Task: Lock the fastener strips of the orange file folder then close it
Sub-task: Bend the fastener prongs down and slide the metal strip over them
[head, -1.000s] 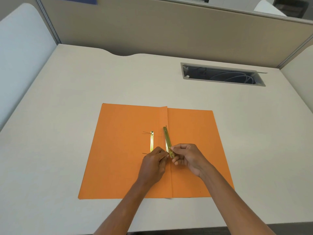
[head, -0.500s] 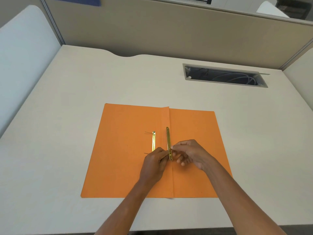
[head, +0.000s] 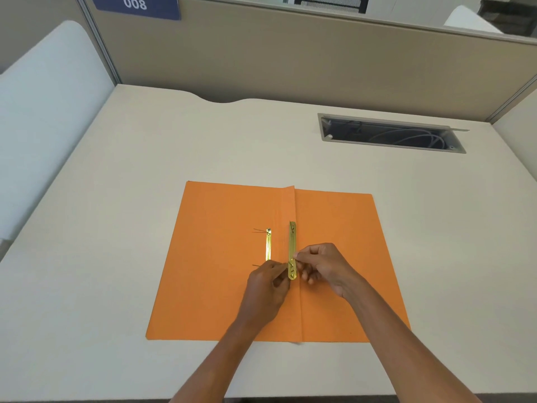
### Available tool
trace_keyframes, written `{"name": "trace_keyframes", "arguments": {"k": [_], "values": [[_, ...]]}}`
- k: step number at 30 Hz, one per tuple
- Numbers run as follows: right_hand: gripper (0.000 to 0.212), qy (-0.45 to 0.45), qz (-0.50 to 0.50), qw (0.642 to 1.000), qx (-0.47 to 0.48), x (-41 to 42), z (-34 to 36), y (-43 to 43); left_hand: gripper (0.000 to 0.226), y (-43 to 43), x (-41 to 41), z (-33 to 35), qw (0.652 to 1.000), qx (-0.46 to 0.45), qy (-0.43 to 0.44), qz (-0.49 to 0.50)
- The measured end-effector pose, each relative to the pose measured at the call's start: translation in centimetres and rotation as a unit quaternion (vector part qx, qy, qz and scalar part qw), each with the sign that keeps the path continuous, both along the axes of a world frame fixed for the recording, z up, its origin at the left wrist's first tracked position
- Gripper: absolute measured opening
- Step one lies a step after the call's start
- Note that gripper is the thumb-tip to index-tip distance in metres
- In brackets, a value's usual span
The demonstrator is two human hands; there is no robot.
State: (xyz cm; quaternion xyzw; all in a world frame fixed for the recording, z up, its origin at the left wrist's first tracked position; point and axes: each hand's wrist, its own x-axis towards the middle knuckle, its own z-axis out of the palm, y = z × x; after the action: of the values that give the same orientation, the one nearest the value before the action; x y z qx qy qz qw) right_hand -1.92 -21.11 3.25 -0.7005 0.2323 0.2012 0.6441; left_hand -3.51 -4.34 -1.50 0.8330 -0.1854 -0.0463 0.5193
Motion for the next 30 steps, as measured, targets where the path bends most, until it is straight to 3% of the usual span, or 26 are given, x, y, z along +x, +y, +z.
{"name": "trace_keyframes", "arguments": {"k": [10, 17, 24, 30], "values": [[0.019, -0.004, 0.071, 0.988, -0.136, 0.5, 0.2, -0.2, 0.023, 0.8, -0.2, -0.2, 0.998, 0.013, -0.062, 0.013], [0.019, 0.002, 0.053, 0.98, -0.193, 0.5, -0.1, 0.1, 0.03, 1.4, 1.8, -0.2, 0.968, 0.134, -0.199, -0.076], [0.016, 0.012, 0.039, 0.978, -0.205, 0.4, 0.0, 0.5, 0.047, 1.6, 3.2, -0.9, 0.943, 0.199, -0.224, -0.143], [0.018, 0.026, 0.055, 0.97, -0.236, 0.9, 0.3, 0.6, 0.044, 1.6, 3.5, -1.1, 0.942, 0.204, -0.221, -0.147]]}}
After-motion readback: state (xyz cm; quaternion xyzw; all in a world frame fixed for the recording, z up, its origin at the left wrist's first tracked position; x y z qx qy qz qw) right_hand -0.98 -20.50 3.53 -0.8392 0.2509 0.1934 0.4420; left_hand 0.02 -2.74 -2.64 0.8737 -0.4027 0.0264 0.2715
